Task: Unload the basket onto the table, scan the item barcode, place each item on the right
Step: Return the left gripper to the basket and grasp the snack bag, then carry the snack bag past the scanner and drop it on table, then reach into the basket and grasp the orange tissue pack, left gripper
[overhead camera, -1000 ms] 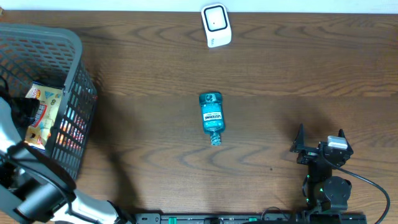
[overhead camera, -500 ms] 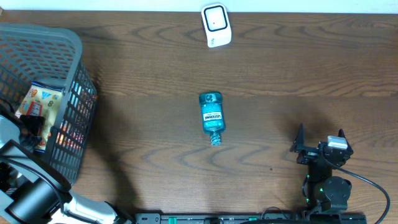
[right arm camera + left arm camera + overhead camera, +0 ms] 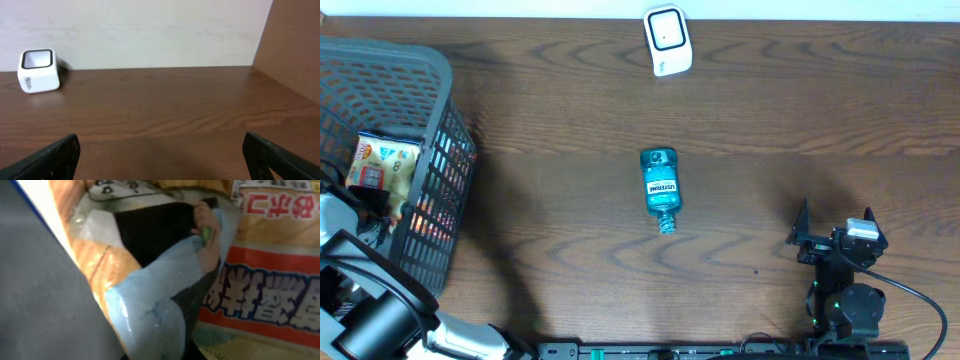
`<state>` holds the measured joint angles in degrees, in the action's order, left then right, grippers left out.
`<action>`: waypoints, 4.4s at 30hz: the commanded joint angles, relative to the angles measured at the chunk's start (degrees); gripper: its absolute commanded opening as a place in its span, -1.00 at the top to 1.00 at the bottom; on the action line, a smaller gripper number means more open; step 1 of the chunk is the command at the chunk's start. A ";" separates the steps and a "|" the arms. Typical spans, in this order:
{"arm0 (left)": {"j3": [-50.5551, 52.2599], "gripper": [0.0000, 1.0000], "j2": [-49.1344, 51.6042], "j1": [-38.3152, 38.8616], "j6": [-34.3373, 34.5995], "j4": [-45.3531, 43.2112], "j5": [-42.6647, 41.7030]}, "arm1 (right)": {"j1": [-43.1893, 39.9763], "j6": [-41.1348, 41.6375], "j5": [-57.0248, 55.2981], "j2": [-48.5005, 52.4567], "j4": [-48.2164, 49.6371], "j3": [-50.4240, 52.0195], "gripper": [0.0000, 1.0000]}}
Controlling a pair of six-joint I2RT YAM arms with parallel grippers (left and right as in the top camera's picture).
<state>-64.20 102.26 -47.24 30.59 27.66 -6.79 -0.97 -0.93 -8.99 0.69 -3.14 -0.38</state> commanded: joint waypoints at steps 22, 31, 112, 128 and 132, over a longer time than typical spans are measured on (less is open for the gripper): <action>-2.56 0.86 -50.82 0.55 10.45 -5.64 -30.49 | 0.31 -0.87 -0.52 -0.31 -0.13 0.07 -0.98; -2.40 0.85 -54.31 14.10 3.58 -11.06 -56.46 | 0.31 -0.87 -0.52 -0.31 -0.13 0.07 -0.98; -4.13 -0.73 -3.06 100.17 32.30 -21.33 19.67 | 0.31 -0.87 -0.52 -0.31 -0.13 0.07 -0.99; -5.79 -0.96 -35.21 77.48 -15.34 -18.78 25.66 | 0.31 -0.87 -0.52 -0.31 -0.13 0.07 -0.98; -5.79 -0.96 -39.89 64.72 -13.86 -13.75 34.29 | 0.31 -0.87 -0.52 -0.31 -0.13 0.07 -0.98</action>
<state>-69.06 65.45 26.24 21.12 10.76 18.52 -0.97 -0.91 -8.99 0.69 -3.14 -0.38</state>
